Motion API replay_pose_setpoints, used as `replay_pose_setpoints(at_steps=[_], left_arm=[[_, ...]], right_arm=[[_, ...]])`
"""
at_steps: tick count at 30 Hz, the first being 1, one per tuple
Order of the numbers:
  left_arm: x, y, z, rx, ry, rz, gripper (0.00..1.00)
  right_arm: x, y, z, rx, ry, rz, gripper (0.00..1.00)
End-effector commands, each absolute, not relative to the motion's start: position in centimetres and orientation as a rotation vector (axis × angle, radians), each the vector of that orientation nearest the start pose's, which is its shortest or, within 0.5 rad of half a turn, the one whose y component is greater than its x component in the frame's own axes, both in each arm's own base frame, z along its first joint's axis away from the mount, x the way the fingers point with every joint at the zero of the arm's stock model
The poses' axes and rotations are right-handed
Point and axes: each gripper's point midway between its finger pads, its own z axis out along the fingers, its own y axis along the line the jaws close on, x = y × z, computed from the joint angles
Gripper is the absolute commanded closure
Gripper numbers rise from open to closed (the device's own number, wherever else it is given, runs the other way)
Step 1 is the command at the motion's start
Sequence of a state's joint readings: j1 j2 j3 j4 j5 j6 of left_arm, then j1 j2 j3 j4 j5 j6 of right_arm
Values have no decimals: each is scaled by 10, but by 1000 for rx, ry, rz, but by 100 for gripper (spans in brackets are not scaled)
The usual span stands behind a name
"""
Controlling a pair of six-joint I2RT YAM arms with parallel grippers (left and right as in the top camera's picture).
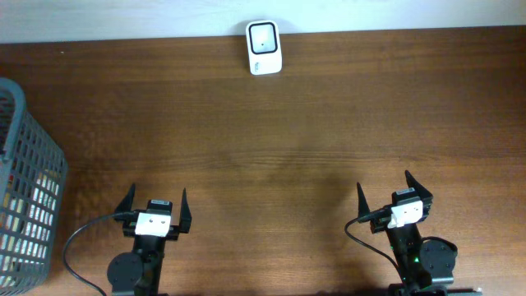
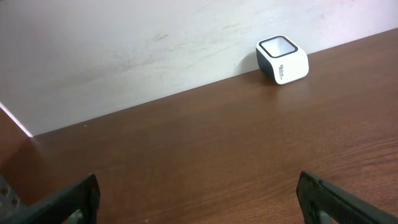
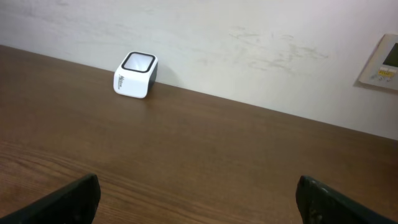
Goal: Scan the item barcode
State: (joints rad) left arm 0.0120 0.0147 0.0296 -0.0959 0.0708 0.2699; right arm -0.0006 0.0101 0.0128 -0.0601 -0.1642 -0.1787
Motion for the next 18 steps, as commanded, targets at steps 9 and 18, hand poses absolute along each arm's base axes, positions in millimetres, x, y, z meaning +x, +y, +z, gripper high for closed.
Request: replay_pose_setpoints(at_steps=[9, 18], left_arm=[[245, -9, 159, 271, 1626, 166, 1], [242, -9, 194, 263, 1553, 173, 1]], right_arm=[[244, 28, 160, -265, 1610, 10, 1], [244, 28, 160, -265, 1610, 10, 1]])
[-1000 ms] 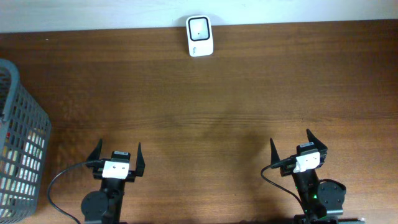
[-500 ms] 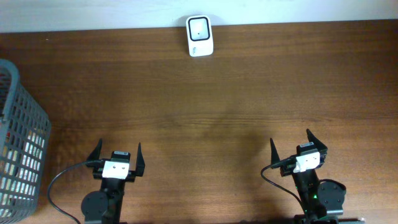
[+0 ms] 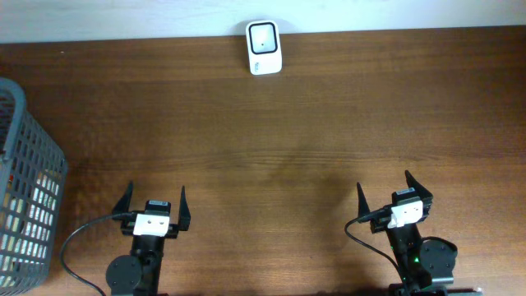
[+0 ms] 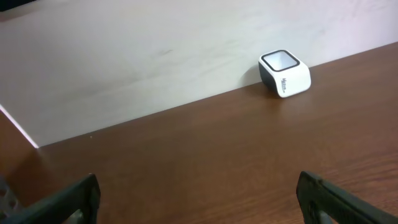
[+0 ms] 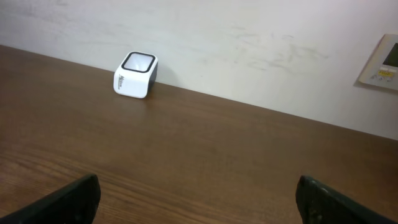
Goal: Scan the item barcode
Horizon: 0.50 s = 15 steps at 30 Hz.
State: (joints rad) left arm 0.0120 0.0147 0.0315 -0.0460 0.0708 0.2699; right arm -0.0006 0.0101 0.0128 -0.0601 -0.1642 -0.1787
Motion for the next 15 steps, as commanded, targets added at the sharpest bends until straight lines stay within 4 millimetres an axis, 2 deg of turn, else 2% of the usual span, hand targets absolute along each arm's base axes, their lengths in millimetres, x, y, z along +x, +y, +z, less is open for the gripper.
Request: replay_pose_setpoints(at_steps=[1, 6, 15], left_arm=[[242, -9, 196, 264, 1569, 171, 1], [245, -9, 221, 269, 1604, 167, 1], [276, -14, 287, 307, 1766, 122, 1]], right_arm=[[244, 28, 160, -265, 1610, 10, 1], [244, 28, 160, -265, 1610, 10, 1], [244, 28, 160, -265, 1610, 10, 1]])
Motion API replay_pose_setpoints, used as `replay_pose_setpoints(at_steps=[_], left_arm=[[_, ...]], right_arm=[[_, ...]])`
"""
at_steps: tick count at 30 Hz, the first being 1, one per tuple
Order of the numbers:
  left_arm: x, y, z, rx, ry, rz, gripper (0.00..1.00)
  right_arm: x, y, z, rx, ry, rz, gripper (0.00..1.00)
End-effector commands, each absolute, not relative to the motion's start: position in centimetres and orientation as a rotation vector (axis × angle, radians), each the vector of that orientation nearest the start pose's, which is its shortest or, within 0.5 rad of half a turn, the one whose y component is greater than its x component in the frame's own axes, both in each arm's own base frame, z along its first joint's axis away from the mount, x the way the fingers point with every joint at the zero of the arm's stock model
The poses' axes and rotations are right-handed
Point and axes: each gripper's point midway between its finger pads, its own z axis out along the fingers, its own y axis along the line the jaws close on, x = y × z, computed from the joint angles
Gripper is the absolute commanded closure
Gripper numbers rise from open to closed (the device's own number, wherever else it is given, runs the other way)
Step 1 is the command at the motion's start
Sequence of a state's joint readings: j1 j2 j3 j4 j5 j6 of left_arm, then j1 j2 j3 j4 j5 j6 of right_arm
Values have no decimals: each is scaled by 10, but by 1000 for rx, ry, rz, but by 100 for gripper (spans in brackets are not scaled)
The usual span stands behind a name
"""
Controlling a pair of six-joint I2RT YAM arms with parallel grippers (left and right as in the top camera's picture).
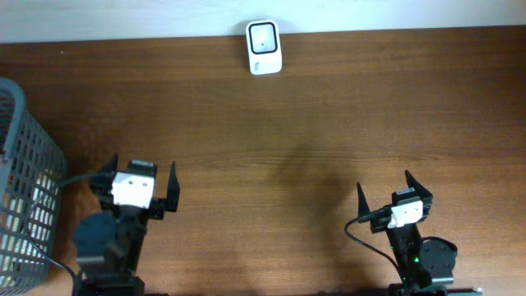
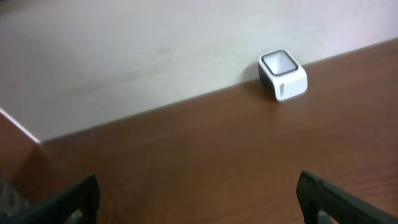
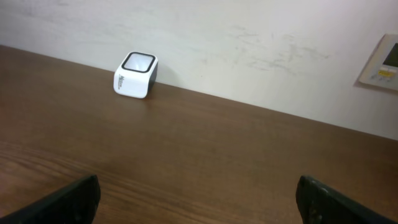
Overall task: Scan the item barcode
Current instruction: 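Reach the left gripper into the basket and grasp the spaghetti package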
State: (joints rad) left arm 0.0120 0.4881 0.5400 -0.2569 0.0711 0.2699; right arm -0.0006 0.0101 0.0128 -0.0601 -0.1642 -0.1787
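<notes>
A small white barcode scanner (image 1: 264, 48) with a dark window stands at the table's far edge by the wall; it also shows as the scanner (image 2: 283, 75) and the scanner (image 3: 135, 74). My left gripper (image 1: 140, 177) is open with nothing in it, raised at the front left near the basket. At the front right, my right gripper (image 1: 394, 191) is open and holds nothing. The item with the barcode is hard to make out; light things show through the basket's mesh.
A grey mesh basket (image 1: 26, 185) stands at the left edge, with light-coloured items inside. A white wall (image 3: 249, 43) runs behind the brown wooden table (image 1: 312, 131). A beige panel (image 3: 382, 62) hangs on the wall at the right.
My left arm has moved up and to the left, toward the basket; its gripper is still open. The right arm and the scanner have not moved.
Both grippers stood open and empty at the front of the table. The left one then shifted only slightly. Now the left arm has come up and left, closer to the basket, while the right arm stays where it was.
</notes>
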Motion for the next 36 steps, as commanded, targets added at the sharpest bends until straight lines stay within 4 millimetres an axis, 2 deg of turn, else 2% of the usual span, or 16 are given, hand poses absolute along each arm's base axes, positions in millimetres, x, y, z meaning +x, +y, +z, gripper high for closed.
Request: replay_pose_setpoints(at_steps=[1, 5, 10, 14, 17, 18, 20, 21, 22, 23, 25, 26, 27, 30, 32, 36], left_arm=[[281, -14, 293, 313, 1803, 115, 1], [313, -23, 309, 373, 2089, 11, 1], [342, -49, 304, 456, 2416, -258, 1], [364, -57, 287, 469, 2480, -341, 1], [378, -56, 291, 470, 2433, -321, 1], [382, -46, 297, 448, 2423, -251, 1], [389, 1, 317, 186, 2431, -49, 1], [384, 53, 348, -29, 2381, 95, 1], [379, 80, 366, -135, 2337, 147, 1], [368, 123, 385, -308, 2272, 210, 1], [331, 205, 390, -683, 2182, 320, 1], [312, 233, 386, -812, 2160, 348, 1], [281, 271, 380, -960, 2128, 406, 1], [256, 313, 358, -1113, 2135, 461, 1], [250, 335, 320, -1127, 2251, 485, 0], [246, 354, 251, -999, 2474, 526, 1]], right_arm=[[244, 28, 160, -265, 1610, 10, 1], [244, 28, 160, -265, 1609, 10, 1], [244, 28, 160, -265, 1610, 10, 1], [244, 28, 160, -265, 1610, 10, 1], [244, 28, 160, -265, 1610, 10, 1], [244, 28, 160, -265, 1610, 10, 1], [244, 28, 160, -265, 1610, 10, 1], [244, 28, 160, -265, 1609, 10, 1], [244, 28, 160, -265, 1610, 10, 1], [244, 28, 160, -265, 1610, 10, 1], [244, 28, 160, -265, 1610, 10, 1], [244, 28, 160, -265, 1610, 10, 1], [244, 28, 160, -265, 1610, 10, 1], [244, 28, 160, -265, 1610, 10, 1], [244, 28, 160, -265, 1609, 10, 2], [244, 28, 160, -265, 1610, 10, 1]])
